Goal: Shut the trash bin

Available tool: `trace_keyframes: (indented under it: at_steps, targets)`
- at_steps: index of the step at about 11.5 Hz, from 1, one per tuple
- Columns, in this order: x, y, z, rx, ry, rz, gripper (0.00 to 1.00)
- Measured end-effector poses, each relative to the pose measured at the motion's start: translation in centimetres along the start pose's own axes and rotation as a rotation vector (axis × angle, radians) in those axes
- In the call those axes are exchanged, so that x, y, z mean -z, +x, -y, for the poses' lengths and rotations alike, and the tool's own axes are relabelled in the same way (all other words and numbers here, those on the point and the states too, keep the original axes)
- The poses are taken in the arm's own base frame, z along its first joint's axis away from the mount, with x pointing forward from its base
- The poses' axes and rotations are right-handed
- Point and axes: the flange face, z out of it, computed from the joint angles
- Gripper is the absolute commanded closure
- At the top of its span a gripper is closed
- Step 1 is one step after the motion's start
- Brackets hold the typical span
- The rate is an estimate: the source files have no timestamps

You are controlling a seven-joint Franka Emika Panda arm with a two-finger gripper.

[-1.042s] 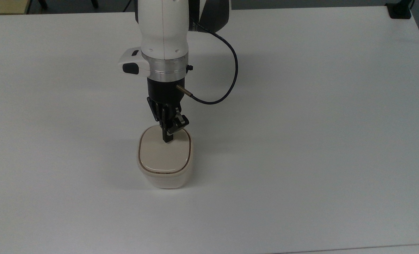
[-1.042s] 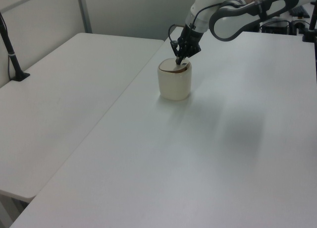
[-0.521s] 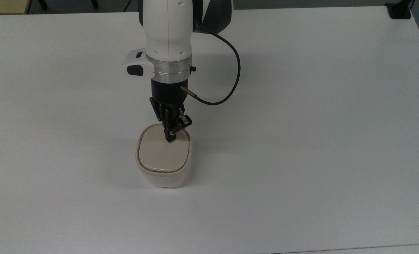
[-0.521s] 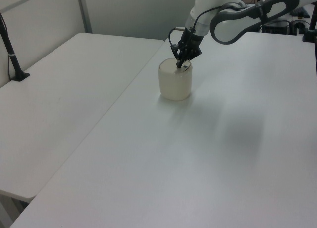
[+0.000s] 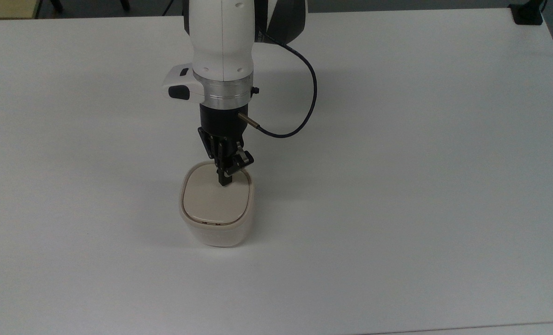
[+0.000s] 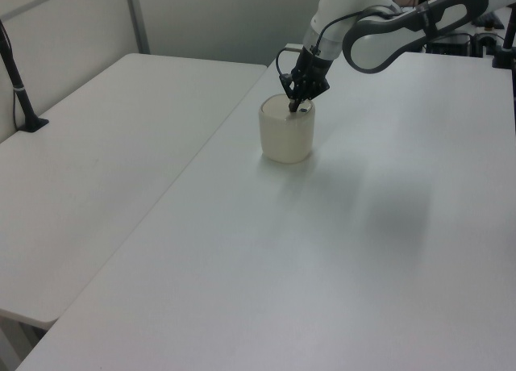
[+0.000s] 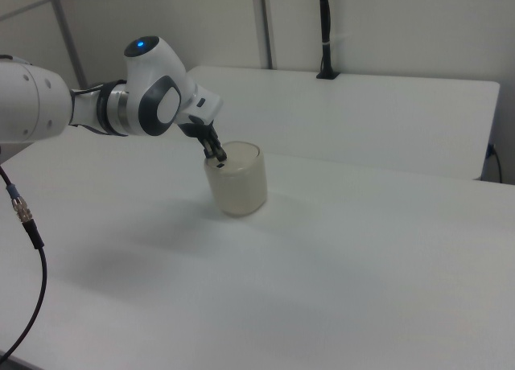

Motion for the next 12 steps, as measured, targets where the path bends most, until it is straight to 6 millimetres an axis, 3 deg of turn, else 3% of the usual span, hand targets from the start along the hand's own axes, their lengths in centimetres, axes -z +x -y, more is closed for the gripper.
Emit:
trace_keyframes:
  at_steps: [2, 4, 7, 10, 12]
  targets:
    - [0.4, 0.2, 0.0, -0.002, 0.002, -0.002, 1.0]
    - [2.6, 0.7, -0.3, -0.004, -0.031, 0.018, 1.0]
    - [9.8, 1.4, -1.2, 0.046, -0.074, 0.056, 1.0]
    - [16.8, 1.5, -3.3, 0.154, -0.077, 0.169, 1.0]
    - [20.1, 1.6, -5.0, 0.224, -0.089, 0.219, 0.96]
